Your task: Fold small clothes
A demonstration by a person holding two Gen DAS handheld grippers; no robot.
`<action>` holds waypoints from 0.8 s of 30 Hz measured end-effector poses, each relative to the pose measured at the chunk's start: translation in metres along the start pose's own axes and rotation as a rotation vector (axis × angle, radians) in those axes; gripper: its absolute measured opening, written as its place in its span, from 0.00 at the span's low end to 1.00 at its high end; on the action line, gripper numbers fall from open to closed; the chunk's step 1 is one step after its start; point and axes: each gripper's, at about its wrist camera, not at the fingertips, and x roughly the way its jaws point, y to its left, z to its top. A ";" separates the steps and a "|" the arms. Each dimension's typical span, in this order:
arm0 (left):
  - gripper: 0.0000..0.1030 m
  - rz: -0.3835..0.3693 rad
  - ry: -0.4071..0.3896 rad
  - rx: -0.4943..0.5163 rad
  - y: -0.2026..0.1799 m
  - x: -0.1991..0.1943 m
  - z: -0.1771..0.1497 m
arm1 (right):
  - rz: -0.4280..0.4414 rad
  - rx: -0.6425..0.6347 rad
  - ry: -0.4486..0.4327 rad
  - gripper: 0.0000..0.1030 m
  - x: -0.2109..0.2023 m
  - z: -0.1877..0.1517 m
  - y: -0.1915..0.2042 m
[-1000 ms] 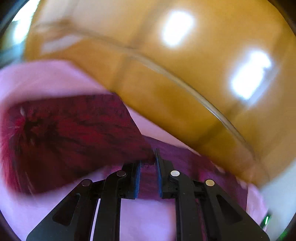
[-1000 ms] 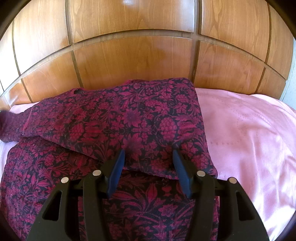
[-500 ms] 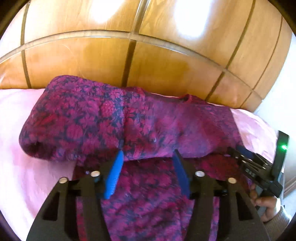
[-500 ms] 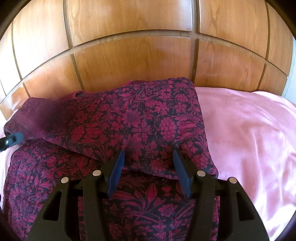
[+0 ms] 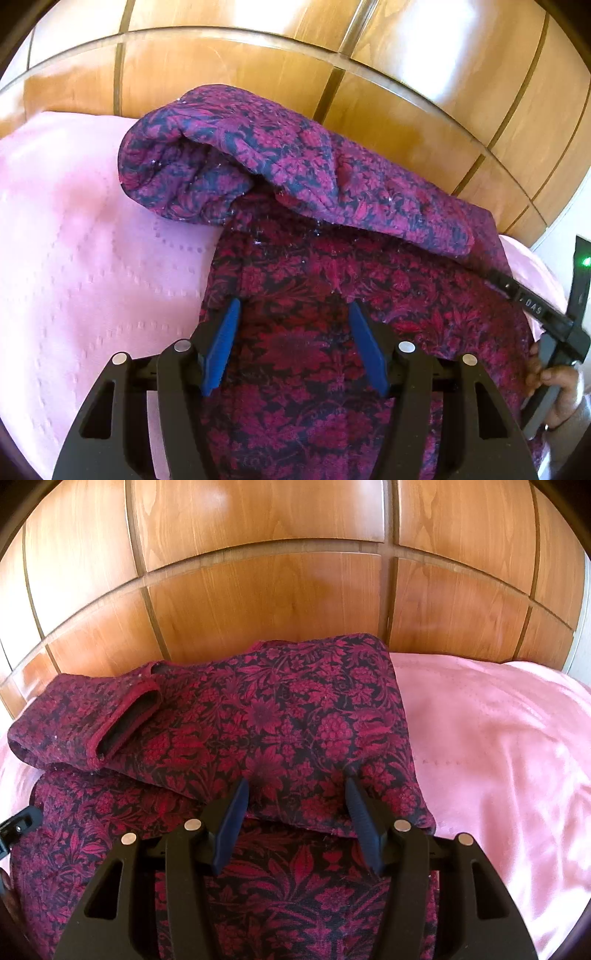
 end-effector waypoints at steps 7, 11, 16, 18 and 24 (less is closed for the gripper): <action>0.63 -0.036 -0.007 -0.013 0.001 0.004 0.000 | 0.247 0.023 -0.033 0.61 -0.033 0.033 0.054; 0.63 -0.054 -0.013 -0.026 0.002 0.003 0.000 | 0.298 0.029 0.111 0.51 0.007 0.039 0.095; 0.63 -0.075 -0.017 -0.043 0.008 0.001 -0.001 | 0.286 -0.018 0.108 0.13 0.015 0.051 0.119; 0.63 -0.081 -0.015 -0.055 0.009 0.000 0.001 | 0.240 -0.091 0.026 0.10 -0.007 0.060 0.124; 0.53 0.093 -0.079 -0.201 0.032 -0.025 0.022 | 0.161 -0.066 -0.125 0.07 -0.050 0.076 0.091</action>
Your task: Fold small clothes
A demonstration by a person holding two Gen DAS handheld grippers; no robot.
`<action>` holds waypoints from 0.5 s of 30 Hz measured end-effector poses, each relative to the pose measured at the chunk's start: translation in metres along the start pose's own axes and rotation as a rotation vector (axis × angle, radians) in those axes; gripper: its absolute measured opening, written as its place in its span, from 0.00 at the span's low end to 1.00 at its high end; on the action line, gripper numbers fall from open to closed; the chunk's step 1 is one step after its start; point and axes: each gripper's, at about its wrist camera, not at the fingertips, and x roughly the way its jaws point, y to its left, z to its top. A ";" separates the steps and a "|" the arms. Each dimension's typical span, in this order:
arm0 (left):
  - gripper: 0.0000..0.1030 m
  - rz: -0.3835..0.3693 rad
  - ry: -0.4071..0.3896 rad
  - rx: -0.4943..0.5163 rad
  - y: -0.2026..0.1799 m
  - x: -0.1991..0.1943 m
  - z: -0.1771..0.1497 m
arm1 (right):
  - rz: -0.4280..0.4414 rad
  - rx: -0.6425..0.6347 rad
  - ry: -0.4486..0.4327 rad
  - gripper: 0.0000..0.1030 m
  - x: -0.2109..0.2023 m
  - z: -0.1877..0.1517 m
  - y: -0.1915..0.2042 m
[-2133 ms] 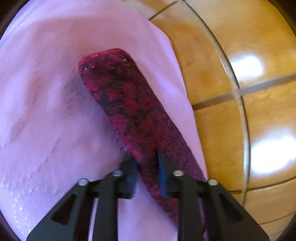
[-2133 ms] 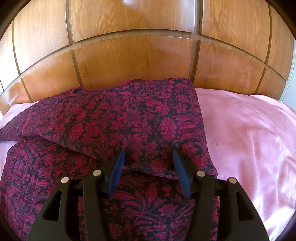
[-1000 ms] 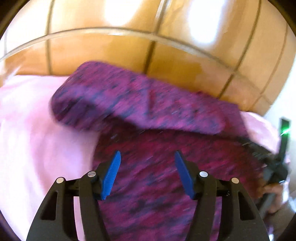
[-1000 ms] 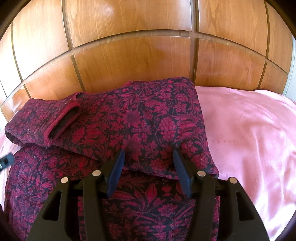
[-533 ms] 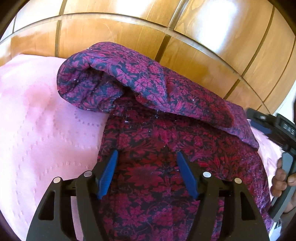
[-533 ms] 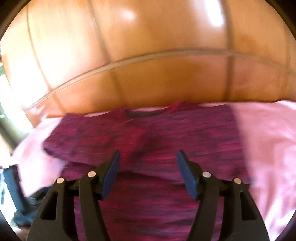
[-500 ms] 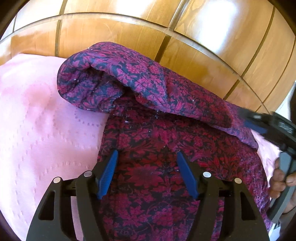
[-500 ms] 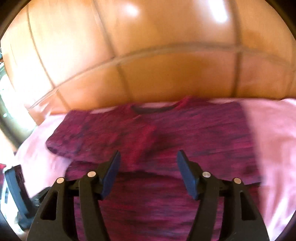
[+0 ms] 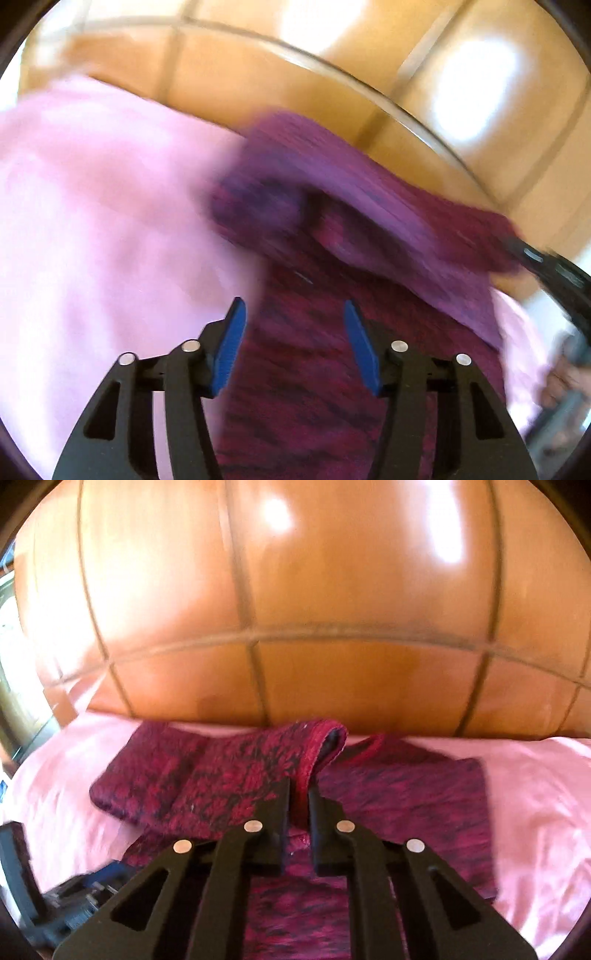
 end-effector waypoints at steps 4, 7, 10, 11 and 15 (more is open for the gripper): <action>0.53 0.095 0.065 -0.009 0.004 0.022 0.018 | -0.015 0.059 -0.032 0.07 -0.011 0.005 -0.028; 0.53 0.099 0.090 -0.019 0.001 0.038 0.029 | -0.032 0.079 -0.055 0.05 -0.019 0.008 -0.044; 0.53 0.090 0.094 -0.029 -0.003 0.047 0.036 | -0.057 0.089 -0.058 0.05 -0.023 0.008 -0.058; 0.53 0.120 0.091 -0.014 -0.005 0.052 0.038 | -0.073 0.090 -0.055 0.05 -0.022 0.006 -0.064; 0.54 0.192 0.108 0.014 -0.005 0.069 0.032 | -0.172 0.099 -0.019 0.05 -0.010 -0.008 -0.087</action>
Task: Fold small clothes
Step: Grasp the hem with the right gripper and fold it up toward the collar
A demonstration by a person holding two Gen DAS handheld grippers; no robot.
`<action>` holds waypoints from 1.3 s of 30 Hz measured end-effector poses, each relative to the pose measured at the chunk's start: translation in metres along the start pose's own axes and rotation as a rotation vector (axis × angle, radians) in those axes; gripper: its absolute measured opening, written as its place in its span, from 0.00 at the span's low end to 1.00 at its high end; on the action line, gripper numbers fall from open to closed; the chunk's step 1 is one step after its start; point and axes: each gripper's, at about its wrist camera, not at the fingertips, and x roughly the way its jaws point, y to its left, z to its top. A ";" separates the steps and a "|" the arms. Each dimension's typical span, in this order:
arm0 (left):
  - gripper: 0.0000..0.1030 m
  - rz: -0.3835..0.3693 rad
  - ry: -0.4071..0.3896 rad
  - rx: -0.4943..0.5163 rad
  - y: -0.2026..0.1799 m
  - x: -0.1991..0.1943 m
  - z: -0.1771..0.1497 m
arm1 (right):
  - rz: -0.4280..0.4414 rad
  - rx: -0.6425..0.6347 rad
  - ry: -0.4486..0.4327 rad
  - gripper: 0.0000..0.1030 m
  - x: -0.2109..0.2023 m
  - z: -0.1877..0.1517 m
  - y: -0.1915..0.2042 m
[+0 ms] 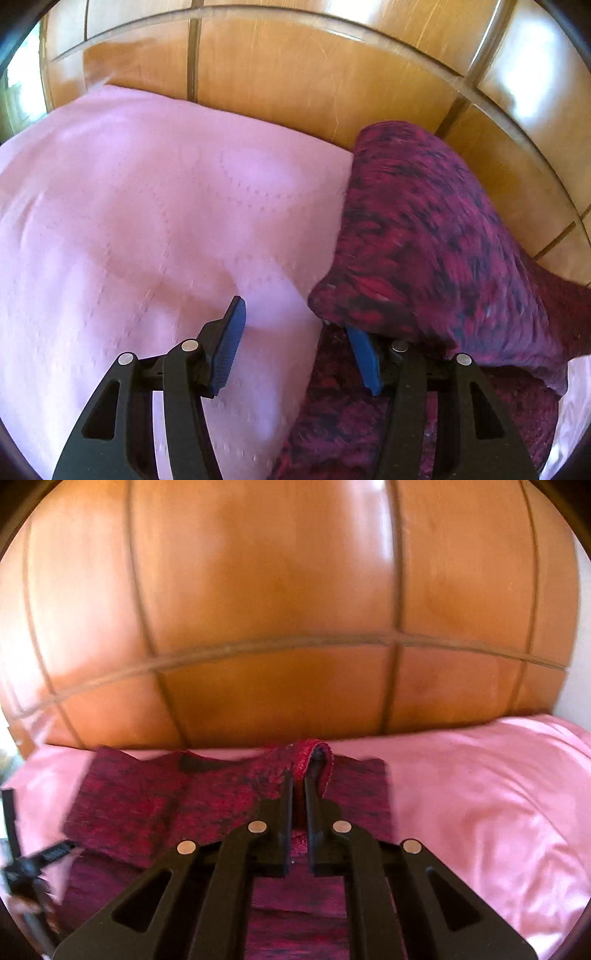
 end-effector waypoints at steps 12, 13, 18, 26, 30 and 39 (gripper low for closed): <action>0.54 0.022 -0.003 0.073 -0.005 -0.004 -0.004 | -0.053 0.118 0.165 0.04 0.053 -0.052 -0.048; 0.54 -0.001 -0.004 0.065 -0.003 -0.012 -0.007 | -0.057 0.113 0.162 0.04 0.049 -0.051 -0.048; 0.54 -0.153 -0.048 0.001 0.023 -0.044 0.004 | -0.064 0.056 0.150 0.04 0.036 -0.048 -0.044; 0.65 -0.338 0.046 -0.105 0.026 -0.022 0.059 | -0.051 0.078 0.104 0.43 0.025 -0.036 -0.044; 0.66 -0.395 0.081 -0.126 0.018 0.000 0.082 | -0.031 0.038 0.027 0.52 0.009 -0.021 -0.029; 0.66 -0.455 0.187 -0.191 -0.007 0.057 0.120 | 0.054 -0.073 0.069 0.54 0.037 -0.016 0.013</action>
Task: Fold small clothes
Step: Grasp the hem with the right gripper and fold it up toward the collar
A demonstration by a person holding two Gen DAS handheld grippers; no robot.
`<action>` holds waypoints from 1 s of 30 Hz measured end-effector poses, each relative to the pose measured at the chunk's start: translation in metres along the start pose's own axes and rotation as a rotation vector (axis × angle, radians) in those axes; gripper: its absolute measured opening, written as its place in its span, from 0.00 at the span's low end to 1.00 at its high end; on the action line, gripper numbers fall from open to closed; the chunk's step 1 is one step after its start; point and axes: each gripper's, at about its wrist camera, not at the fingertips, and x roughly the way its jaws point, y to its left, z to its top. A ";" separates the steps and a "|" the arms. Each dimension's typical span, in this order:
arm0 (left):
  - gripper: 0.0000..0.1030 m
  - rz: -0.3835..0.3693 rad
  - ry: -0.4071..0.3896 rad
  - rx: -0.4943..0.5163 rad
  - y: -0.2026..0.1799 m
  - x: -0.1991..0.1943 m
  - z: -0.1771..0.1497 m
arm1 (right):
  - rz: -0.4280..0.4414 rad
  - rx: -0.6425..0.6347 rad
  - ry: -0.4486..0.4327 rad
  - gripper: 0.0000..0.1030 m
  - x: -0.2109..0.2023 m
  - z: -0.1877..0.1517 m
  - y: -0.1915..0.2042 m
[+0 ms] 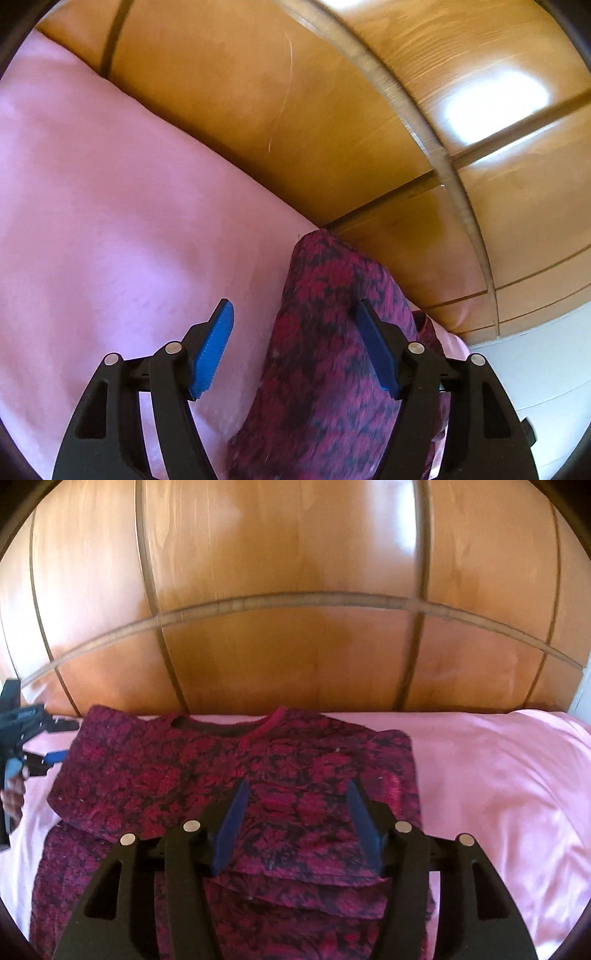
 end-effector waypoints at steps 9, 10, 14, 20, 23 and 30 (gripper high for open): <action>0.38 0.279 -0.049 0.302 -0.045 0.046 -0.027 | -0.055 -0.010 0.100 0.54 0.035 -0.027 -0.017; 0.39 0.305 -0.077 0.334 -0.048 0.050 -0.032 | -0.065 -0.014 0.098 0.54 0.036 -0.026 -0.015; 0.48 0.357 -0.103 0.347 -0.053 0.052 -0.034 | -0.105 -0.044 0.087 0.54 0.037 -0.023 -0.007; 0.53 0.427 -0.278 0.430 -0.074 -0.007 -0.069 | -0.098 -0.041 0.071 0.55 0.037 -0.021 -0.007; 0.53 0.346 -0.293 0.545 -0.093 -0.024 -0.106 | -0.096 -0.038 0.066 0.55 0.036 -0.022 -0.007; 0.54 0.381 -0.175 0.562 -0.080 0.020 -0.129 | -0.091 -0.039 0.062 0.56 0.035 -0.023 -0.008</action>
